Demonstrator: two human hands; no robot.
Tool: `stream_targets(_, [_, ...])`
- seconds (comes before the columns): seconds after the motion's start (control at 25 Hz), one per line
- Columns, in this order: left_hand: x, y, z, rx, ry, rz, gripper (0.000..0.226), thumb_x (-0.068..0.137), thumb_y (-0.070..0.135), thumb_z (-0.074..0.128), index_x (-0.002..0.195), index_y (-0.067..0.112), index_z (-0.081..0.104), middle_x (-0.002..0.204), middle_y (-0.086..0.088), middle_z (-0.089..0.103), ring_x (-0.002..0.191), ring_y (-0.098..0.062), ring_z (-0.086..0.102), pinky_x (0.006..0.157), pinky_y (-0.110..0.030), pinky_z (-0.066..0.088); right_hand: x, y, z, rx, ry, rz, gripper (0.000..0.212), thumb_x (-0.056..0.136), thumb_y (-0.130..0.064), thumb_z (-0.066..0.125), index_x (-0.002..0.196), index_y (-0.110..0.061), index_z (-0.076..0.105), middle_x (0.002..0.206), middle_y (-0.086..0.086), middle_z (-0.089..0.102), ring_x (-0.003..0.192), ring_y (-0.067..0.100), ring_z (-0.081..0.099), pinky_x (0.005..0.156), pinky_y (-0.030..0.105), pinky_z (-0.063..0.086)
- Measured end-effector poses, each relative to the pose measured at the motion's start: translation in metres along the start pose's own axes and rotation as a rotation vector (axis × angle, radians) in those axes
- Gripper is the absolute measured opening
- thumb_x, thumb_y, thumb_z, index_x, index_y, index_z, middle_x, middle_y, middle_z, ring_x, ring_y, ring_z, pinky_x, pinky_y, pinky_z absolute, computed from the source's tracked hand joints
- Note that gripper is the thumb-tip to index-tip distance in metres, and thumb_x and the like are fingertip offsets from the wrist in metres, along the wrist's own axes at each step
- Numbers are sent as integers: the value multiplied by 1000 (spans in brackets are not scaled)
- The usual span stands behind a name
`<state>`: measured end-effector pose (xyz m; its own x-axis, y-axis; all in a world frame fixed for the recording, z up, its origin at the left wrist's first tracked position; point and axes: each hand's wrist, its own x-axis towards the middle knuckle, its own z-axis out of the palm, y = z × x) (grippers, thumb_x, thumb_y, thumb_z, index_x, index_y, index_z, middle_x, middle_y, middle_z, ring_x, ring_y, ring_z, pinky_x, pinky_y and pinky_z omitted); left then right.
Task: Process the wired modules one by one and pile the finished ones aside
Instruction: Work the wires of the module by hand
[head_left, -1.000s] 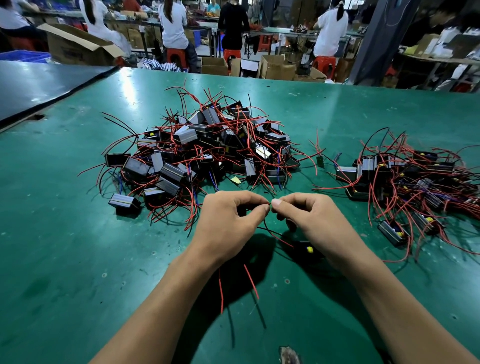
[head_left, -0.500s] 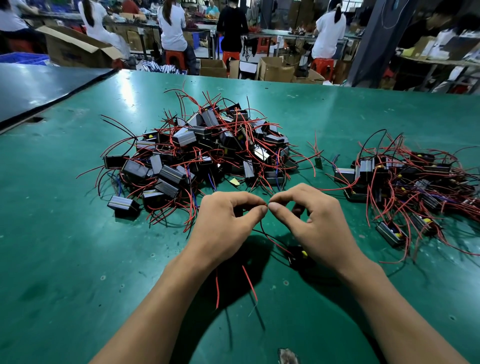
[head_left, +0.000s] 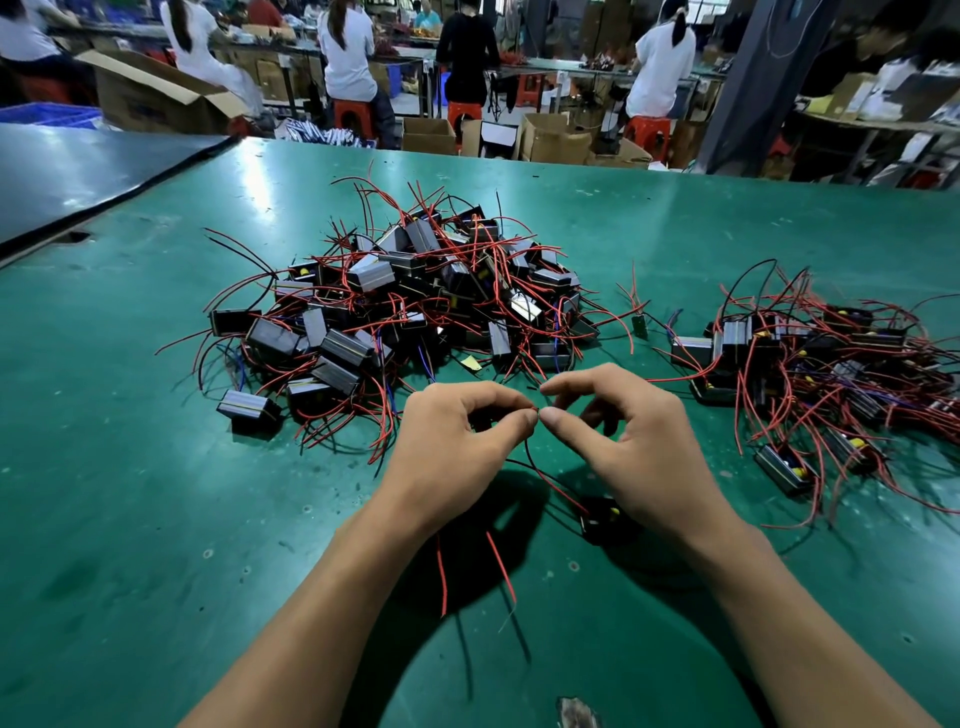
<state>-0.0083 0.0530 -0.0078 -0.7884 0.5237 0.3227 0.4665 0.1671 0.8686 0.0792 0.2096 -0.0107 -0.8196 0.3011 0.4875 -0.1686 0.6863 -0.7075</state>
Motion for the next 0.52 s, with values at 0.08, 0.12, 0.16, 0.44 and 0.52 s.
stream_targets(0.08, [1,-1,-1,-28,-18,-23,3,84,16,76,84,18,79,67,11,72,61,1,63,61,-14,48,2,2,-2,-82,6,-129,14,85,-14,79,97,-20,76,90,-9,69,74,11,62,69,19,50])
stream_targets(0.12, [2,-2,-2,-34,-35,-32,4,84,16,76,85,18,79,68,11,72,63,1,64,62,-14,48,2,2,-2,-107,4,-156,12,85,-14,79,96,-16,77,89,-8,69,75,11,63,70,20,50])
stream_targets(0.16, [2,-2,-2,-37,-50,-39,4,84,17,76,85,19,79,70,10,73,65,-1,66,63,-14,50,2,2,-2,-126,3,-164,9,85,-15,78,94,-16,77,87,-9,68,75,10,62,70,20,49])
stream_targets(0.44, [1,1,-6,-20,-67,-9,5,84,19,76,88,20,80,76,9,75,74,-9,69,70,-25,55,5,3,0,402,-229,419,12,90,-22,72,78,-22,75,66,-10,60,59,5,47,57,16,40])
stream_targets(0.52, [2,1,-8,-14,-78,-9,6,84,22,76,89,22,79,78,9,75,76,-10,69,73,-28,56,5,2,-4,486,-263,455,9,84,-28,74,82,-20,76,70,-6,63,60,5,49,58,16,40])
